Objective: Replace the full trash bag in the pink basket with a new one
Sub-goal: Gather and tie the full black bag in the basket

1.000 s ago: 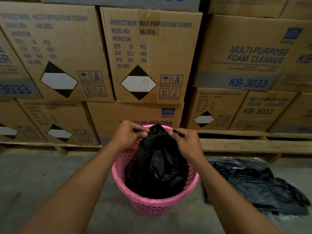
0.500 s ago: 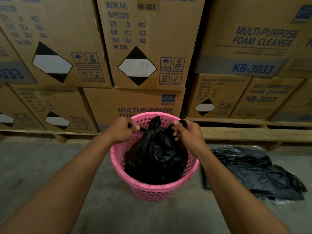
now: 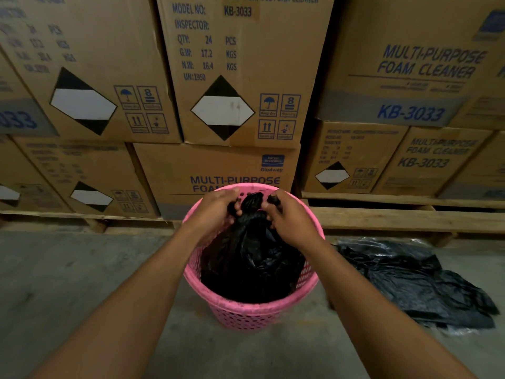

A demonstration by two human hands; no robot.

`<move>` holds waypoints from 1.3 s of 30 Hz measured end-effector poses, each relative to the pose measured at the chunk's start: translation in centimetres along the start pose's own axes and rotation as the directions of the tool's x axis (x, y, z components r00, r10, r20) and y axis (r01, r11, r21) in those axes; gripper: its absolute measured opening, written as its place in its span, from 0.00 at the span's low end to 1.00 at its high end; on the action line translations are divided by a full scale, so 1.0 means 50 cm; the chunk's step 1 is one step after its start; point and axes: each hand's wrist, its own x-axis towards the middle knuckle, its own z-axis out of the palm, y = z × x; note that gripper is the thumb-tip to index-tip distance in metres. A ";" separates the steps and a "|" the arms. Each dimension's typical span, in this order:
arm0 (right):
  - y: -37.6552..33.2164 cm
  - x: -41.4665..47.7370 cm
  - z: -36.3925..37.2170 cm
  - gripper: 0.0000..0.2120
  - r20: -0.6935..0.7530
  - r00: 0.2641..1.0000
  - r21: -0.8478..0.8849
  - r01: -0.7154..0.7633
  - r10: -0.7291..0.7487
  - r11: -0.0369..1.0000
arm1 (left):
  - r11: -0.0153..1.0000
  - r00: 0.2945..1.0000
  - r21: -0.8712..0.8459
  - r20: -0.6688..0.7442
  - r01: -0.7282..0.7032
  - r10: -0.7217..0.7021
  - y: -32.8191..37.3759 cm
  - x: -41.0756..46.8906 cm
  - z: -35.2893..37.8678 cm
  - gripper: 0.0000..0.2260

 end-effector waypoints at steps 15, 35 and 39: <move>0.070 -0.013 -0.025 0.03 0.106 0.990 -0.148 -0.074 0.090 0.986 | 0.669 0.994 0.736 0.101 -0.105 0.045 -0.064 0.002 -0.050 0.15; 0.019 -0.003 0.005 0.07 -0.051 0.985 0.314 -0.144 0.168 0.938 | 0.983 0.991 0.127 -0.017 -0.131 0.134 -0.026 -0.025 -0.017 0.08; 0.008 0.004 0.011 0.08 -0.088 0.983 0.329 -0.122 0.159 0.936 | 0.975 0.986 0.154 -0.033 -0.159 0.166 -0.014 -0.028 -0.002 0.07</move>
